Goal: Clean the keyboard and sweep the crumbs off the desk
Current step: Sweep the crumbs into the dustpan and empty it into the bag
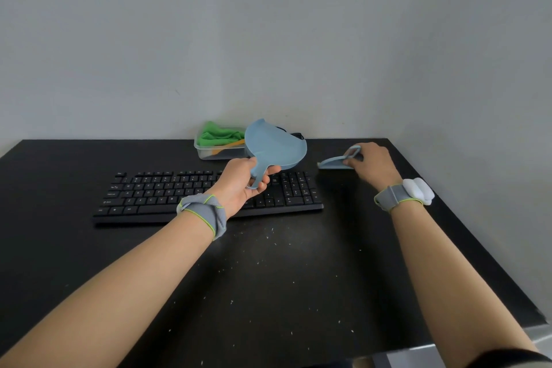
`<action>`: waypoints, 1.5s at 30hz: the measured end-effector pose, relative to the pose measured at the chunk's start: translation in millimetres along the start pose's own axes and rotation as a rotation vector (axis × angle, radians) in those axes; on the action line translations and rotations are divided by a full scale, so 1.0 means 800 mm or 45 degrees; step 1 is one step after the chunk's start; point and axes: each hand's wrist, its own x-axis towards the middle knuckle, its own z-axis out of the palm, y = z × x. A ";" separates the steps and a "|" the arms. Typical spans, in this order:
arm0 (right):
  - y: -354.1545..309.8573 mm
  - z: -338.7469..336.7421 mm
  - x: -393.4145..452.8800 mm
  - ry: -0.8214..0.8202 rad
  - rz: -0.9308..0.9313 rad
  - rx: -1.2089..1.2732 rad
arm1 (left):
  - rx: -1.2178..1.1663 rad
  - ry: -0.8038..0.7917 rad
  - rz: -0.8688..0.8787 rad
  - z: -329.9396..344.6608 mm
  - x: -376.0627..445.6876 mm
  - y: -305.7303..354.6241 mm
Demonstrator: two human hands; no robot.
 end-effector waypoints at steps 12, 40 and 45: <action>-0.027 -0.060 -0.092 -0.288 -0.064 -0.255 | -0.090 0.006 0.007 -0.001 -0.040 -0.011; -0.169 -0.007 -0.136 -0.334 -0.414 -0.130 | 0.300 0.306 0.044 -0.120 -0.136 0.028; -0.178 -0.007 -0.138 -0.386 -0.444 -0.137 | 0.344 0.373 0.016 -0.131 -0.142 0.031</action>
